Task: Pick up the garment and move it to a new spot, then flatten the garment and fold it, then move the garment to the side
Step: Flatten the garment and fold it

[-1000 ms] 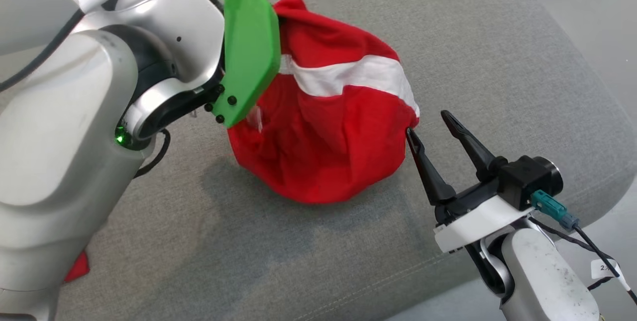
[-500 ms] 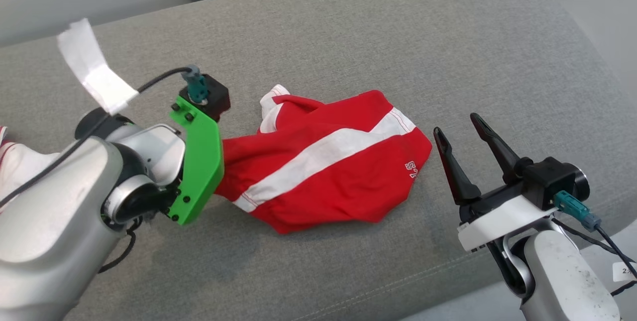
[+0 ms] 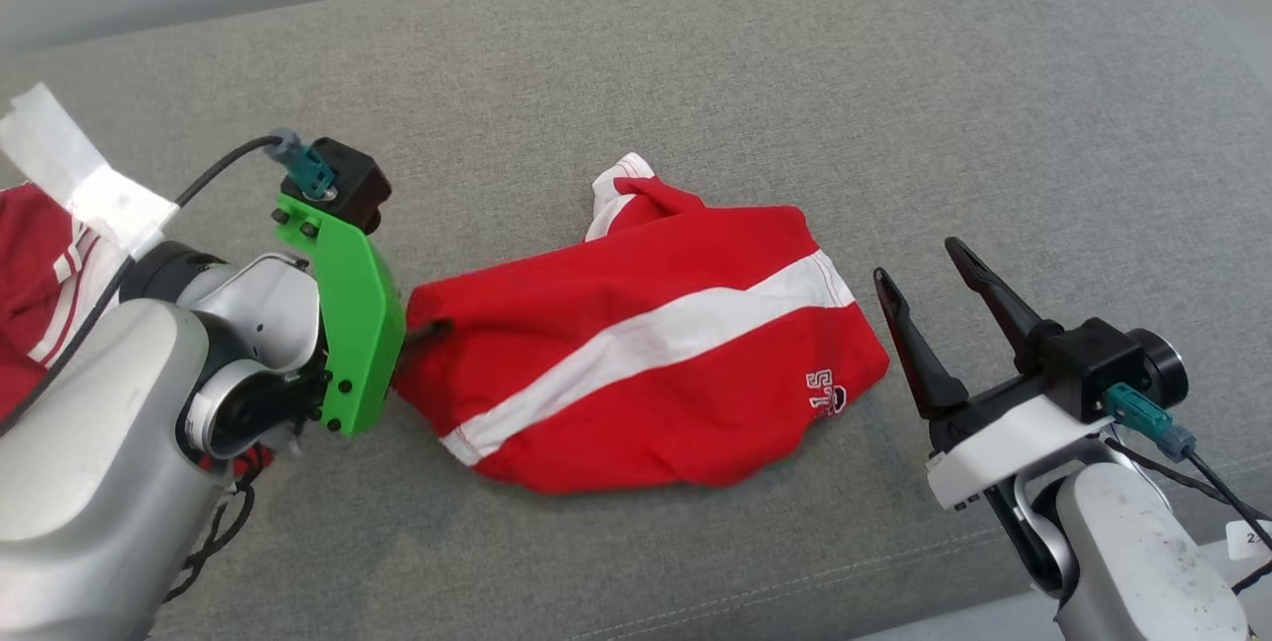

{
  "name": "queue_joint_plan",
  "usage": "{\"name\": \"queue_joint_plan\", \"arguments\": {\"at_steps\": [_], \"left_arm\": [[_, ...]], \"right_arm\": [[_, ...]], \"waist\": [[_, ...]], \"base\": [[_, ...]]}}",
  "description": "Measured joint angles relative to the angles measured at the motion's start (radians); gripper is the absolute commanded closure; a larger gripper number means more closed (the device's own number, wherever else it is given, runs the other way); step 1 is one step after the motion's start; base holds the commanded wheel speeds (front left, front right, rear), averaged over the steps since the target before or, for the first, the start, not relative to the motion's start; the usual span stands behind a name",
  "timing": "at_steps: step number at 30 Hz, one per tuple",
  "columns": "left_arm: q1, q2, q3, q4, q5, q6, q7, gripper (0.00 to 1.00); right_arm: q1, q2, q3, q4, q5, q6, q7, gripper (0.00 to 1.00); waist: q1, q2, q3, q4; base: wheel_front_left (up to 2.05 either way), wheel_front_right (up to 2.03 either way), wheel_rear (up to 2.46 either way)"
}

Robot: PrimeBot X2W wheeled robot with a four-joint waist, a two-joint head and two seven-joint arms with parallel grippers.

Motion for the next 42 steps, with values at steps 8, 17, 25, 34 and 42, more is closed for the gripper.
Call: {"name": "queue_joint_plan", "arguments": {"at_steps": [8,17,25,34,42], "left_arm": [[0.03,0.014,0.093,0.006,0.021,0.037,-0.14,0.0],[0.176,0.003,0.174,-0.057,0.025,0.111,-0.29,0.0],[0.365,-0.088,0.202,-0.131,-0.003,0.169,-0.45,0.0],[0.503,-0.141,0.159,-0.167,0.0,0.171,-0.528,0.0],[0.54,-0.142,0.154,-0.155,0.001,0.177,-0.565,0.0]], "right_arm": [[-0.015,-0.035,-0.018,0.128,0.009,0.0,0.004,0.0],[-0.086,-0.063,-0.013,0.284,0.04,0.0,0.089,0.0],[-0.124,-0.063,0.003,0.363,0.079,0.0,0.115,0.0],[-0.171,-0.065,0.032,0.423,0.112,0.0,0.125,0.0],[-0.218,-0.063,0.098,0.464,0.126,0.0,0.157,0.0]], "waist": [[0.0,0.0,0.007,0.013],[0.0,0.0,0.001,0.049],[0.0,0.0,-0.004,0.114],[0.0,0.0,-0.001,0.197],[0.0,0.0,0.006,0.213]], "base": [[0.0,0.0,0.0],[0.0,0.0,0.0],[0.0,0.0,0.0],[0.0,0.0,0.0],[0.0,0.0,0.0]]}}
